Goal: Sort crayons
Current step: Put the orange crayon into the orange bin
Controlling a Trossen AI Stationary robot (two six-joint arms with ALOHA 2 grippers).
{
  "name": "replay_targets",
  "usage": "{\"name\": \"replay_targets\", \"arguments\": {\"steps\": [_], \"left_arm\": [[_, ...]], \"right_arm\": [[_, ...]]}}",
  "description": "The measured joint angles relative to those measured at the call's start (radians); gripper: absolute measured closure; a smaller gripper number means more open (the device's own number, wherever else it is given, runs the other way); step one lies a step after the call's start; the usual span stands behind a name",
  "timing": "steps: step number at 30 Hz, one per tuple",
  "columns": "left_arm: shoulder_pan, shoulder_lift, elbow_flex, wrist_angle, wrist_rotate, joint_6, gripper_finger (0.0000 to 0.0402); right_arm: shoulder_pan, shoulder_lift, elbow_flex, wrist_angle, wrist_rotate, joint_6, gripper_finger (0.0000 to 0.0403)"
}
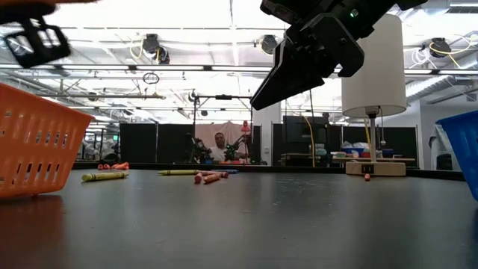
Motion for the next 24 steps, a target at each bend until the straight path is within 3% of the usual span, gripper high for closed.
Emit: {"name": "replay_targets", "arguments": {"steps": [7,11,19,24], "left_arm": [[-0.127,0.015,0.000,0.001,-0.176,-0.165,0.0384],[-0.165,0.057,0.000,0.017,-0.238,-0.172,0.0384],[-0.186,0.198,0.000,0.100,-0.253,-0.327,0.0384],[-0.192,0.275,0.000,0.142,-0.183,-0.379,0.0384]], "right_arm": [[0.000,0.000,0.000,0.000,0.000,0.000,0.0312],[-0.002,0.000,0.000,0.000,0.001,0.000,0.0312],[-0.004,0.000,0.000,0.002,0.000,0.008,0.0312],[-0.004,0.000,0.000,0.004,0.000,0.008,0.0312]]}}
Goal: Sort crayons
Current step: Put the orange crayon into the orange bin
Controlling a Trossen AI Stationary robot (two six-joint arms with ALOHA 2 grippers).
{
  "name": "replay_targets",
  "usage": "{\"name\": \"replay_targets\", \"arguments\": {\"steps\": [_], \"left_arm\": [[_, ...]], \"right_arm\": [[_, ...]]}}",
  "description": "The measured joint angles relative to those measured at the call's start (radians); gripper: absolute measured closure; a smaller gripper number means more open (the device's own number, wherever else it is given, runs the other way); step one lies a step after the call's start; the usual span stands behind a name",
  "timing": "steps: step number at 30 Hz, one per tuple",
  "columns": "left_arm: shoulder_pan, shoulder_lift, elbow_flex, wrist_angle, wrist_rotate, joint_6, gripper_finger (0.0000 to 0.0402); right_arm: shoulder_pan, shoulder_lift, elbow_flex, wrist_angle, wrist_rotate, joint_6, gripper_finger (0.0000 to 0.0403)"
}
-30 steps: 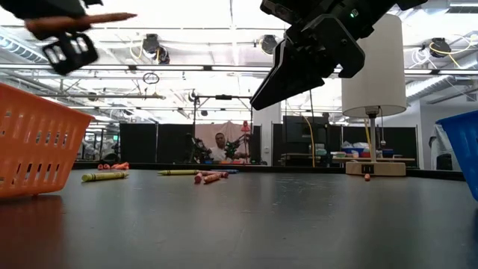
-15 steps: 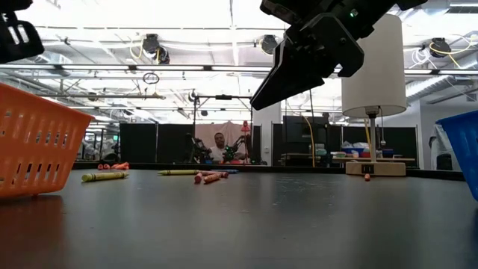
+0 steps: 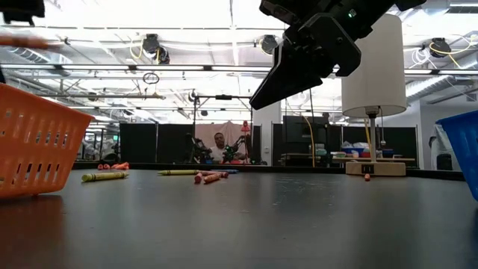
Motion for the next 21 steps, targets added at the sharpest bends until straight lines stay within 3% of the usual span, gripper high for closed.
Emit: {"name": "replay_targets", "arguments": {"steps": [7,17,21], "left_arm": [[0.000,0.024,0.000,0.005,0.017,-0.035,0.0369],[0.002,0.024,0.000,0.008,-0.027,-0.077,0.0286],[0.020,0.023,0.000,0.013,-0.026,-0.011,0.0271]], "right_arm": [[0.000,0.000,0.000,0.000,0.000,0.000,0.0312],[0.000,0.000,0.000,0.000,0.000,0.004,0.0312],[0.000,0.000,0.000,0.000,0.000,0.004,0.0312]]}}
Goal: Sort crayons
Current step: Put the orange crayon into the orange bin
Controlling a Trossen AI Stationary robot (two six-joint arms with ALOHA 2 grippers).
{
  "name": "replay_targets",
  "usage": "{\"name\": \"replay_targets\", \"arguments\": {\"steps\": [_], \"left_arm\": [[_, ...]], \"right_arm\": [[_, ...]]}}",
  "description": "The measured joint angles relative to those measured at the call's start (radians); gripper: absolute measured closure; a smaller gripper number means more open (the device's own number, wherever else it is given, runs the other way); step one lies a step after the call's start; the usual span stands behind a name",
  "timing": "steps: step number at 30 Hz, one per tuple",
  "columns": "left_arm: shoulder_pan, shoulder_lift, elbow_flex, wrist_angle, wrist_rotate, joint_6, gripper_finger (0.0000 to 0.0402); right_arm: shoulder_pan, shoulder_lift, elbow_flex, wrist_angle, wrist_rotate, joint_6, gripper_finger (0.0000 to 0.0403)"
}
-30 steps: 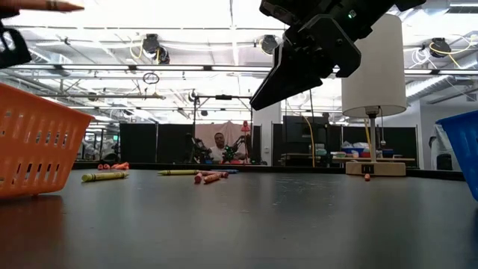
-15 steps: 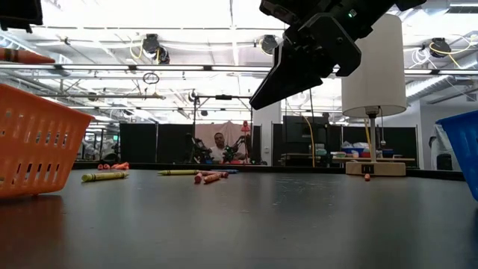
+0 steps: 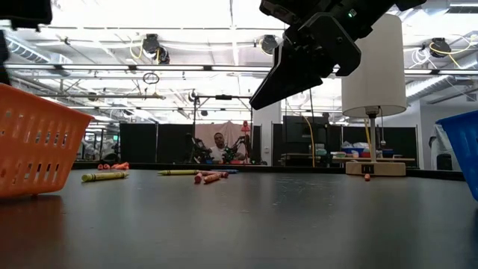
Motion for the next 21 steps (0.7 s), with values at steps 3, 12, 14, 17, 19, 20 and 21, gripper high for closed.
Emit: {"name": "replay_targets", "arguments": {"steps": [3,12,14,17,19,20,21], "left_arm": [[0.026,-0.014,0.000,0.001,0.000,0.096,0.0270],[0.162,-0.092,0.000,0.000,-0.045,0.433,0.0269],[0.193,-0.103,0.000,-0.001,-0.069,0.508,0.0269],[0.239,-0.112,0.000,-0.001,-0.092,0.605,0.0269],[0.269,-0.111,0.000,-0.003,-0.099,0.657,0.0269],[0.285,-0.111,0.000,-0.003,-0.100,0.683,0.0269],[0.301,-0.111,0.000,-0.003,-0.101,0.709,0.0269]], "right_arm": [[0.000,0.000,0.000,0.000,0.000,0.000,0.0312],[0.000,0.000,0.000,0.004,0.000,-0.001,0.0312],[0.000,0.000,0.000,0.004,0.000,-0.002,0.0312],[0.000,0.000,0.000,0.003,0.000,-0.009,0.0312],[0.000,0.000,0.000,0.003,0.001,-0.024,0.0312],[0.000,0.000,0.000,0.003,0.001,-0.033,0.0312],[-0.001,0.000,0.000,0.003,0.001,-0.038,0.0312]]}}
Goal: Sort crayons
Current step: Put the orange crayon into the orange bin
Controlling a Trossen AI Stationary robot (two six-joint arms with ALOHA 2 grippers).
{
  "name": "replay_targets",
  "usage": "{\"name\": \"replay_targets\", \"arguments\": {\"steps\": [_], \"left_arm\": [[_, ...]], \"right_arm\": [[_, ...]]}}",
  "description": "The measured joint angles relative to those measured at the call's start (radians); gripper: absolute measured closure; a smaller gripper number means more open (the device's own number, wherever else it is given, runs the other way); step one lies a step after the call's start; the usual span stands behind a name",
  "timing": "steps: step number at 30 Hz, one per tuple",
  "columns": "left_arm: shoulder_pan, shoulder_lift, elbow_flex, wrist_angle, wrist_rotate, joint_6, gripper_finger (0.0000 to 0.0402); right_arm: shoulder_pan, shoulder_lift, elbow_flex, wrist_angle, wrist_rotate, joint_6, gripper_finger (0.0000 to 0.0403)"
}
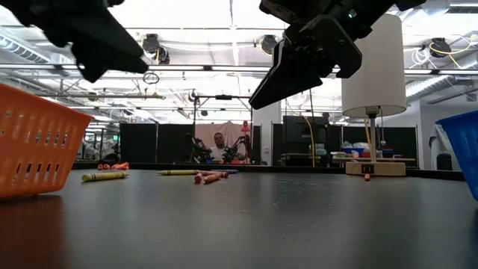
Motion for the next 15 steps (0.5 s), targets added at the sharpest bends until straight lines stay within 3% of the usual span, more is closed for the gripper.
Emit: {"name": "replay_targets", "arguments": {"steps": [10,15], "left_arm": [[0.122,0.000,0.000,-0.010,0.001,0.197,0.0269],[0.148,0.000,0.000,-0.002,0.005,0.175,0.0269]], "right_arm": [[-0.025,0.000,0.000,0.000,0.002,0.046,0.0312],[-0.049,0.000,0.000,0.000,0.004,0.118,0.0312]]}}
